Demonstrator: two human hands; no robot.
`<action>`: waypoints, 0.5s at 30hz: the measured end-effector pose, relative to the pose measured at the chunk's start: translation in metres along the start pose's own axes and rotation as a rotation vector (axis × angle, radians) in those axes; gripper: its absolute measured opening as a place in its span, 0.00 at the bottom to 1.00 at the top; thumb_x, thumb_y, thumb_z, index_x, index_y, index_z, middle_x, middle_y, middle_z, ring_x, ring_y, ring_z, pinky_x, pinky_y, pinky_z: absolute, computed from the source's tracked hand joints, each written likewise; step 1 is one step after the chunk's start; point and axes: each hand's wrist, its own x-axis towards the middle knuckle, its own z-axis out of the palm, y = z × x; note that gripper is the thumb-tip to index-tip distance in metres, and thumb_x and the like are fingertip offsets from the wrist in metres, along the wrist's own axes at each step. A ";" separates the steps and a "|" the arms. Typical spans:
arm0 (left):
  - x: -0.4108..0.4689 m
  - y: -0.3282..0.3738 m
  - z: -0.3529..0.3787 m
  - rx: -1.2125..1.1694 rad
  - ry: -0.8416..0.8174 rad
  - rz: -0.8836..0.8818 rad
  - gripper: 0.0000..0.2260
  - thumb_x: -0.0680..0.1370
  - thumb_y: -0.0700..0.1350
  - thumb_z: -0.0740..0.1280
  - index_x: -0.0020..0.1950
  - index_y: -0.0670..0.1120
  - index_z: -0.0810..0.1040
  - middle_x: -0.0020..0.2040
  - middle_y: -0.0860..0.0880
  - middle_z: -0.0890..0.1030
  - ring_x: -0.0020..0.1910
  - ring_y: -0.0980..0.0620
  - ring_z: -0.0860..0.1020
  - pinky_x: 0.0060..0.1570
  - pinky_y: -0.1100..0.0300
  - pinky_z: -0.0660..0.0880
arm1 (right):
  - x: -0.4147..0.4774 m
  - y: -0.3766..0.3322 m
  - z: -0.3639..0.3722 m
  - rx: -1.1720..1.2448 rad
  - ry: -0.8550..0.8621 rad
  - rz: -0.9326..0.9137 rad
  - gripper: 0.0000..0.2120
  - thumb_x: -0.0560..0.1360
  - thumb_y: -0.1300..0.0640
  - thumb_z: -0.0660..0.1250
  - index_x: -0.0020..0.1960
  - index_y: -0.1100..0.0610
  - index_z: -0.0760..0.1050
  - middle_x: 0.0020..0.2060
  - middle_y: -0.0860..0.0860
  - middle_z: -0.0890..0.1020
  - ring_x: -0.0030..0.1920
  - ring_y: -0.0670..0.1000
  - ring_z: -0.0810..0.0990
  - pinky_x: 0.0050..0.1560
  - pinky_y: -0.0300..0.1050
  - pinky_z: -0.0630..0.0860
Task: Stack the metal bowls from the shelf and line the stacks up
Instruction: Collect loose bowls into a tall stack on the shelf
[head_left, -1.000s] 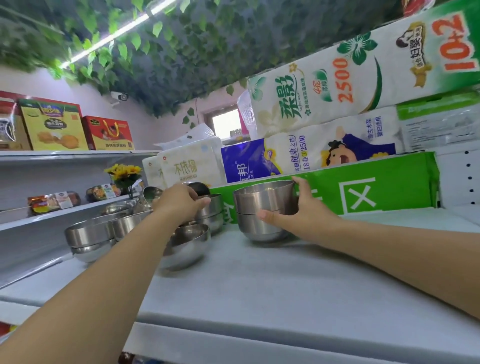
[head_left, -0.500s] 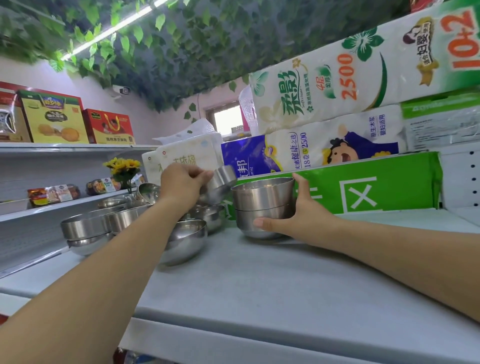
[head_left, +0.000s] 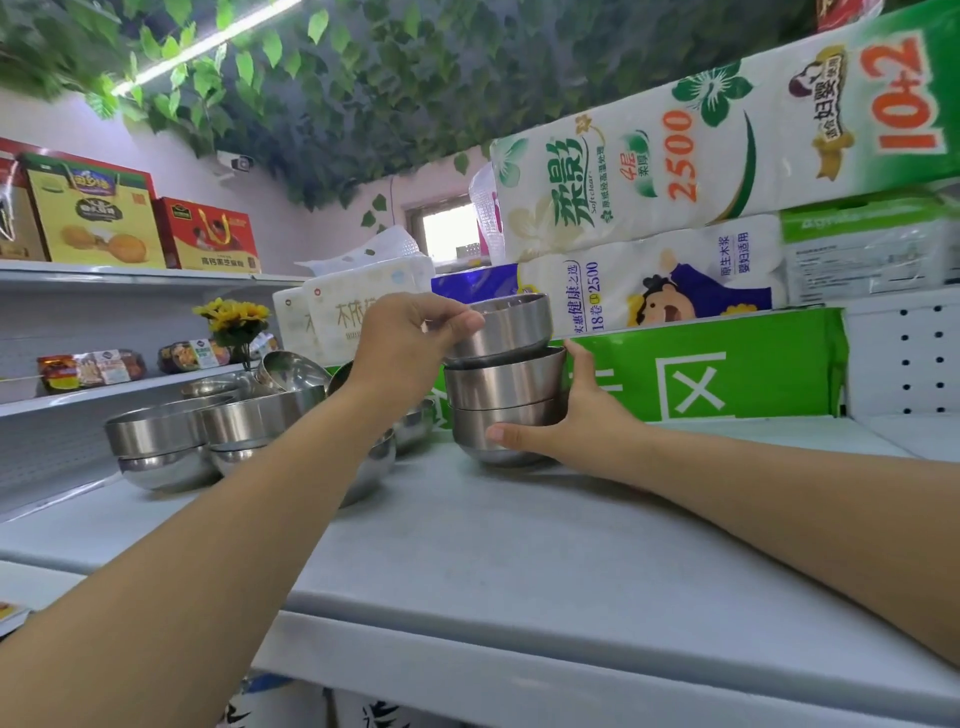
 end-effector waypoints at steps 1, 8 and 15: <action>-0.001 -0.001 0.001 -0.002 -0.020 0.004 0.02 0.74 0.45 0.75 0.44 0.52 0.86 0.43 0.52 0.85 0.49 0.52 0.82 0.54 0.56 0.80 | -0.001 0.000 0.000 0.002 0.002 0.000 0.65 0.63 0.41 0.83 0.80 0.44 0.37 0.73 0.50 0.72 0.70 0.53 0.74 0.71 0.50 0.69; -0.013 -0.005 0.003 0.001 -0.018 0.012 0.06 0.78 0.45 0.70 0.53 0.49 0.85 0.51 0.53 0.84 0.60 0.53 0.78 0.46 0.76 0.75 | -0.007 -0.007 -0.001 -0.015 0.017 0.008 0.65 0.65 0.43 0.82 0.81 0.47 0.36 0.75 0.51 0.70 0.71 0.55 0.72 0.70 0.50 0.68; -0.029 -0.011 -0.001 -0.020 0.140 -0.041 0.10 0.80 0.41 0.69 0.59 0.48 0.84 0.55 0.57 0.81 0.55 0.66 0.76 0.50 0.79 0.71 | -0.012 -0.014 0.008 -0.031 0.081 0.012 0.65 0.63 0.42 0.83 0.81 0.49 0.39 0.71 0.51 0.74 0.68 0.55 0.75 0.67 0.48 0.70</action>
